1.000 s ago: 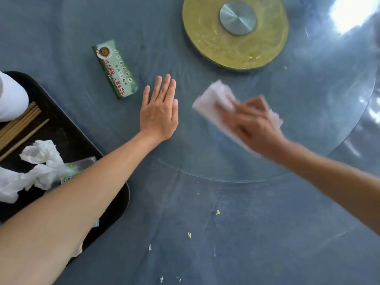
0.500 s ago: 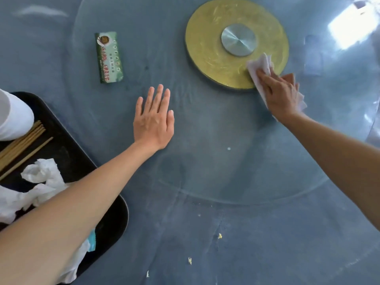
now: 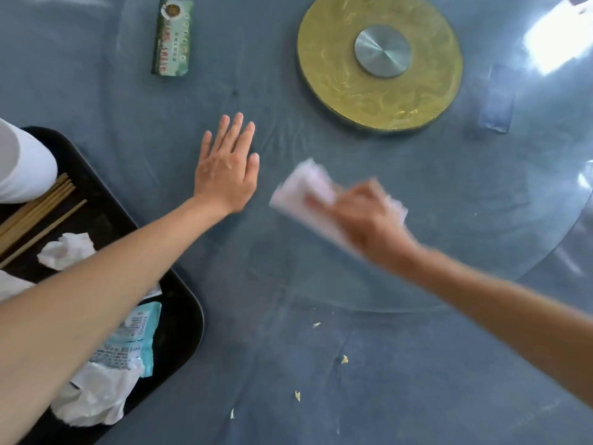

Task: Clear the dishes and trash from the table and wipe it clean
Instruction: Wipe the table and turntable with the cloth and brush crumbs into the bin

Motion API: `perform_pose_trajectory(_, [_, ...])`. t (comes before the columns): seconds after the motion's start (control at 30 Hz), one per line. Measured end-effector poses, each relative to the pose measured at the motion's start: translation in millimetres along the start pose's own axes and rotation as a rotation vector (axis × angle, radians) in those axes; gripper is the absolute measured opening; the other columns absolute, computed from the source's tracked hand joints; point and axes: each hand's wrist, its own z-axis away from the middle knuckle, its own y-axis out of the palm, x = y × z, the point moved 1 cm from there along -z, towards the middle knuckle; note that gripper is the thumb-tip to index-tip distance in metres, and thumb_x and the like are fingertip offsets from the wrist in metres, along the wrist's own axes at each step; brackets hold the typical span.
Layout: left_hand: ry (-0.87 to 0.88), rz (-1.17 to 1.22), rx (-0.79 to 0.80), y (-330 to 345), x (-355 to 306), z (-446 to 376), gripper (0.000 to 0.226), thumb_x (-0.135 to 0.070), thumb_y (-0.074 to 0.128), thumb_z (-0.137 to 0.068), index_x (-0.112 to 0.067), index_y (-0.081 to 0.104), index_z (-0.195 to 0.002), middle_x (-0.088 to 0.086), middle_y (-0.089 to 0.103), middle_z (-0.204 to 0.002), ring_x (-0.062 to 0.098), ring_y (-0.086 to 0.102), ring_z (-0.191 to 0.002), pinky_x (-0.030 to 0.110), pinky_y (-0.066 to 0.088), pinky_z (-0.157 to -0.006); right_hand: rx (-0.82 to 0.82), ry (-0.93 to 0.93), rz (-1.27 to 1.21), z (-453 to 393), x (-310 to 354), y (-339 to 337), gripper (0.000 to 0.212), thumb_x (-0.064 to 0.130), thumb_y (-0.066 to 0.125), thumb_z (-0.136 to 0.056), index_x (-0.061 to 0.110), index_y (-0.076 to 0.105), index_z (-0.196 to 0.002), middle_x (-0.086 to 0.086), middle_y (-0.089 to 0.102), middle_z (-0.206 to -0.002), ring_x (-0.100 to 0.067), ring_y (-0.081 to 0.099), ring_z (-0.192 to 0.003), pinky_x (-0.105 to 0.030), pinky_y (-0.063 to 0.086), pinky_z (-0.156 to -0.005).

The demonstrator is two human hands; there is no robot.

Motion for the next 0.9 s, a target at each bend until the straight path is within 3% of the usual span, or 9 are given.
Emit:
perform_pose_trajectory(0.1, [-0.076,0.024,-0.035,16,-21,26,0.058,-0.034,0.029,-0.104,-0.017,0.027,-0.159,0.003,0.017,-0.169,0.023,0.007,-0.157,0.046,0.004,-0.126,-0.125,0.333,0.127,-64,-87,-33,0.038,0.013,0.049,-0.102,0.026,0.066,-0.133,-0.006,0.073,-0.111,-0.032,0.045,-0.088,-0.044,0.045,-0.078])
perform_pose_trajectory(0.23, [-0.103,-0.032,-0.092,20,-21,22,0.055,-0.032,0.025,-0.106,-0.021,0.026,-0.160,0.000,0.019,-0.169,0.021,0.009,-0.157,0.047,0.008,-0.126,-0.017,0.714,0.187,-78,-133,-20,0.047,0.058,0.025,-0.099,0.050,0.050,-0.137,-0.006,0.063,-0.127,-0.037,0.048,-0.113,-0.046,0.043,-0.089])
perform_pose_trajectory(0.3, [-0.076,-0.049,-0.092,20,-13,18,0.054,-0.031,0.024,-0.107,-0.022,0.025,-0.160,-0.001,0.018,-0.169,0.021,0.008,-0.157,0.046,0.008,-0.126,0.037,0.603,0.240,-69,-111,1,0.044,0.048,0.032,-0.103,0.049,0.050,-0.143,0.000,0.065,-0.130,-0.036,0.048,-0.112,-0.044,0.040,-0.085])
perform_pose_trajectory(0.43, [-0.012,-0.048,-0.070,14,4,1,0.054,-0.029,0.026,-0.106,-0.021,0.027,-0.160,-0.001,0.020,-0.169,0.021,0.011,-0.157,0.047,0.010,-0.125,0.027,0.197,0.155,-22,-36,22,0.043,0.015,0.060,-0.094,0.030,0.070,-0.133,0.008,0.074,-0.110,-0.036,0.059,-0.088,-0.044,0.047,-0.070])
perform_pose_trajectory(0.57, [0.044,-0.067,-0.026,-4,30,-38,0.055,-0.027,0.025,-0.105,-0.019,0.027,-0.160,0.000,0.022,-0.168,0.023,0.013,-0.156,0.047,0.009,-0.125,0.193,-0.203,0.033,39,55,39,0.059,0.003,0.059,-0.084,0.035,0.068,-0.133,0.017,0.060,-0.144,-0.027,0.057,-0.087,-0.036,0.039,-0.070])
perform_pose_trajectory(0.67, [-0.031,-0.052,0.006,-10,18,-41,0.054,-0.021,0.030,-0.107,-0.010,0.024,-0.160,0.007,0.013,-0.170,0.028,0.006,-0.157,0.051,0.007,-0.125,0.227,-0.296,0.033,47,46,23,0.059,-0.003,0.058,-0.086,0.030,0.070,-0.133,0.011,0.058,-0.149,-0.023,0.049,-0.092,-0.034,0.038,-0.074])
perform_pose_trajectory(0.73, [-0.048,0.021,-0.018,-6,-11,-14,0.056,-0.021,0.036,-0.104,-0.008,0.029,-0.158,0.010,0.012,-0.170,0.029,0.005,-0.157,0.052,0.007,-0.125,0.127,-0.122,0.063,30,8,1,0.053,0.001,0.053,-0.092,0.027,0.068,-0.136,0.008,0.057,-0.150,-0.027,0.049,-0.094,-0.038,0.042,-0.077])
perform_pose_trajectory(0.83, [-0.028,0.111,0.009,14,-54,43,0.060,-0.033,0.033,-0.102,-0.018,0.028,-0.159,0.005,0.011,-0.170,0.024,0.002,-0.158,0.049,0.003,-0.126,-0.101,0.349,0.184,-23,-73,-41,0.043,0.015,0.044,-0.103,0.028,0.067,-0.137,0.001,0.063,-0.144,-0.036,0.051,-0.100,-0.046,0.046,-0.083])
perform_pose_trajectory(0.9, [-0.024,0.008,0.014,29,-64,63,0.061,-0.039,0.027,-0.102,-0.024,0.024,-0.161,0.001,0.012,-0.170,0.022,0.003,-0.158,0.049,0.004,-0.126,-0.089,0.653,0.217,-50,-118,-56,0.044,0.019,0.036,-0.108,0.032,0.060,-0.143,-0.004,0.061,-0.145,-0.040,0.048,-0.113,-0.046,0.041,-0.091])
